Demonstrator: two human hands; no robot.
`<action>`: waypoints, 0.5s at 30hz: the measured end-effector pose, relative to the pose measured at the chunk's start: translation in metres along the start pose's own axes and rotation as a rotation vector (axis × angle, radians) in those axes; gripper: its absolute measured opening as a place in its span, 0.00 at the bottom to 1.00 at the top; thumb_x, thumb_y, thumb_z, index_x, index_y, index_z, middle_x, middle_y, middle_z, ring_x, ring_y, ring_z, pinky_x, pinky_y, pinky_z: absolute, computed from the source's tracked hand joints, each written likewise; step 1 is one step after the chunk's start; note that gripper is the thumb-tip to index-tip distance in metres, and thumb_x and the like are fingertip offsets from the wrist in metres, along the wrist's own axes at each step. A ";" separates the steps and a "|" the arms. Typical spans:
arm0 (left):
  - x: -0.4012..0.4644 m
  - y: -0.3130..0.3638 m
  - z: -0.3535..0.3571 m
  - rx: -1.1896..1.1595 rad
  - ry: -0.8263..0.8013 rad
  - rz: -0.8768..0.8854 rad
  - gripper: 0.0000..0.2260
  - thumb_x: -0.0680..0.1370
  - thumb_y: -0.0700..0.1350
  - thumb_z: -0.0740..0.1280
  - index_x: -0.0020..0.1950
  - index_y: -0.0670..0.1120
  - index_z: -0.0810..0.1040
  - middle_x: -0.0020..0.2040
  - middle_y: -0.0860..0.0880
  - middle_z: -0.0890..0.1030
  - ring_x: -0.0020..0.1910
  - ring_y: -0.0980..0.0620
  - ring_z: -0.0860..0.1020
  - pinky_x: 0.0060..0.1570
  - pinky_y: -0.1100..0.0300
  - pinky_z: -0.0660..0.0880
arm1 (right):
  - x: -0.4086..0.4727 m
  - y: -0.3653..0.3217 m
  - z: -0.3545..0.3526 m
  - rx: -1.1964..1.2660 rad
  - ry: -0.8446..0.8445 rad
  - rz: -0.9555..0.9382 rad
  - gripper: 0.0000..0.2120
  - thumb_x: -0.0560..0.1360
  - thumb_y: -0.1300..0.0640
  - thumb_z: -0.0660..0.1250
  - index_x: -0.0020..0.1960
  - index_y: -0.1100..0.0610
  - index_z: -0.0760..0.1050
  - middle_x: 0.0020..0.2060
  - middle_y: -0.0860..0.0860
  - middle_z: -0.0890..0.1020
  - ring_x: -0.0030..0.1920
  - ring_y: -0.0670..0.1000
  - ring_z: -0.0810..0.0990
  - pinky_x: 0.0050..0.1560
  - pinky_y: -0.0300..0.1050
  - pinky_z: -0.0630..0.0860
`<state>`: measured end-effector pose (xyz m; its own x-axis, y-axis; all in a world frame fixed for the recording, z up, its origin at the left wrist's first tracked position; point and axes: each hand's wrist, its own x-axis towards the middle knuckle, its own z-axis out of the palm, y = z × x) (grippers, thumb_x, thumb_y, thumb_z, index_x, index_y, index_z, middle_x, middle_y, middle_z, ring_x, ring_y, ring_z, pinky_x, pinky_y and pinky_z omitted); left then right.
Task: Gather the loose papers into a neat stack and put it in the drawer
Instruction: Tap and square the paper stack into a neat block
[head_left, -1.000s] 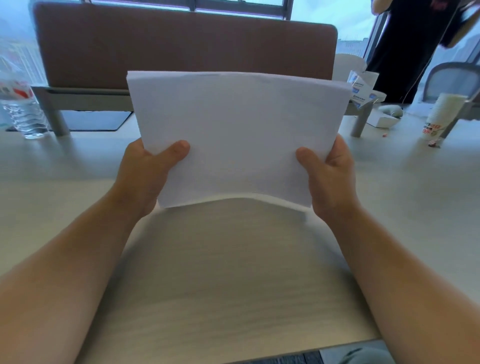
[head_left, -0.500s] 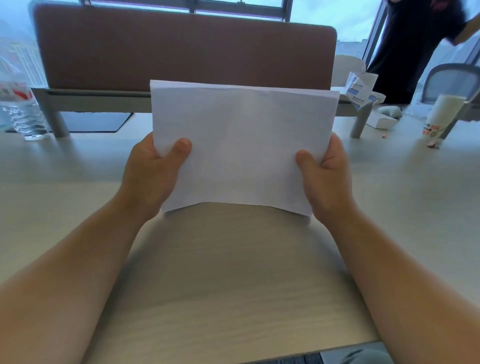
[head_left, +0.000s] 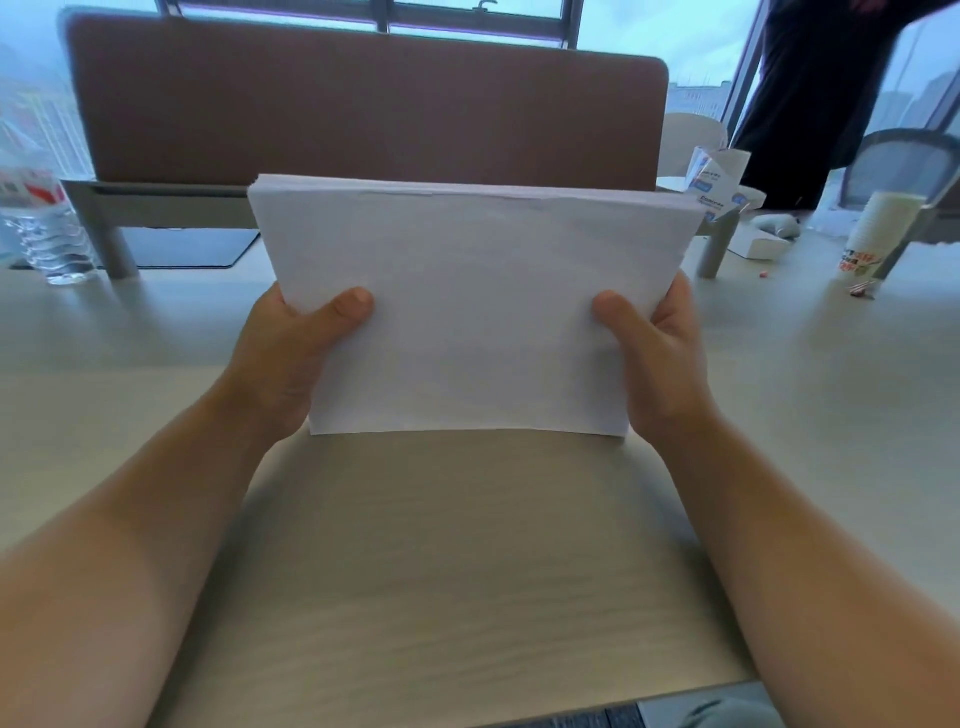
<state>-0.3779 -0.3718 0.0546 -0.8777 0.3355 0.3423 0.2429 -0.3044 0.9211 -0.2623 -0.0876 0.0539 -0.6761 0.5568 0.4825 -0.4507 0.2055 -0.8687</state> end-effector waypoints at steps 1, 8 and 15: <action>-0.001 -0.001 0.002 0.006 0.018 -0.002 0.29 0.65 0.56 0.82 0.63 0.49 0.83 0.58 0.48 0.87 0.55 0.46 0.86 0.50 0.52 0.83 | -0.001 0.001 0.000 -0.011 0.002 0.000 0.20 0.68 0.51 0.73 0.59 0.47 0.77 0.57 0.54 0.85 0.56 0.54 0.83 0.58 0.59 0.81; -0.003 0.001 0.014 0.110 0.170 0.000 0.10 0.74 0.49 0.77 0.55 0.52 0.84 0.49 0.55 0.89 0.49 0.52 0.87 0.52 0.50 0.83 | -0.004 -0.002 0.006 -0.115 0.015 -0.081 0.15 0.73 0.56 0.67 0.52 0.37 0.78 0.53 0.46 0.85 0.52 0.49 0.84 0.54 0.52 0.82; 0.001 0.008 0.001 -0.001 0.023 0.047 0.33 0.65 0.59 0.82 0.65 0.46 0.82 0.57 0.49 0.87 0.56 0.47 0.85 0.51 0.52 0.83 | 0.001 -0.011 -0.003 0.107 0.031 -0.104 0.12 0.72 0.61 0.67 0.53 0.49 0.79 0.47 0.49 0.83 0.47 0.50 0.80 0.49 0.48 0.78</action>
<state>-0.3763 -0.3731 0.0622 -0.8746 0.2997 0.3811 0.2840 -0.3205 0.9037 -0.2565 -0.0864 0.0638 -0.6049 0.5617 0.5644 -0.5783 0.1774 -0.7963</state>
